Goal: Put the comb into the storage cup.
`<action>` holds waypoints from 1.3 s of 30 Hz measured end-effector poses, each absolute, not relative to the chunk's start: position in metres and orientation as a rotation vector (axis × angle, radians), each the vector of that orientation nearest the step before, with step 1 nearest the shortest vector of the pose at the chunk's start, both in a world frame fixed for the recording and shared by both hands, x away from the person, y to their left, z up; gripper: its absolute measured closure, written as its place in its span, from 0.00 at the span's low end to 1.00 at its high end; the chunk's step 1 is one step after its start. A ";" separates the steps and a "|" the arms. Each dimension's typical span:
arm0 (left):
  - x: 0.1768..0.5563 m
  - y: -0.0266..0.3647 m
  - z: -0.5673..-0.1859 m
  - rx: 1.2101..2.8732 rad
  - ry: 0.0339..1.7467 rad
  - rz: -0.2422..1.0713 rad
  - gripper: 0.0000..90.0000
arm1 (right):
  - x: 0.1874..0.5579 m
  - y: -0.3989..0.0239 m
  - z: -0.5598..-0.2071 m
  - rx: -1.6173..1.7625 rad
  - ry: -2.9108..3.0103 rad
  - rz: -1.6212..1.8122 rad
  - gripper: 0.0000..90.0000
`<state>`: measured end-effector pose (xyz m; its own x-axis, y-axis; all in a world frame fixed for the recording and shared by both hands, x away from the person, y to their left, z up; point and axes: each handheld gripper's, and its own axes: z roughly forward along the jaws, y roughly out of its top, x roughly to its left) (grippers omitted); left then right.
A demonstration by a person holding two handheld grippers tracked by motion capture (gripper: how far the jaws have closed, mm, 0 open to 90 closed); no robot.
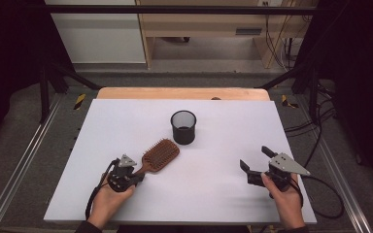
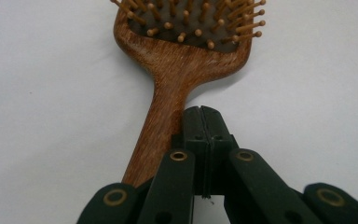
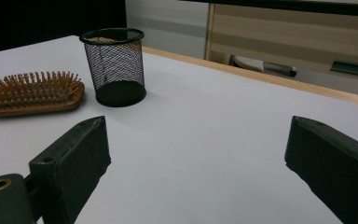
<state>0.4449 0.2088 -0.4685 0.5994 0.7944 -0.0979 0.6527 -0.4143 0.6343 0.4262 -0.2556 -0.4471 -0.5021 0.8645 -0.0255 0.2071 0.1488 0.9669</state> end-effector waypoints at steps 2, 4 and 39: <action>0.446 0.210 -0.468 2.185 1.142 0.284 1.00 | 0.426 -0.255 -0.447 1.024 1.820 1.383 0.07; 0.446 0.210 -0.468 2.193 1.136 0.285 1.00 | 0.426 -0.255 -0.447 1.023 1.822 1.384 0.07; 0.473 0.210 -0.434 2.341 1.037 0.370 0.19 | 0.427 -0.253 -0.448 1.011 1.841 1.378 0.07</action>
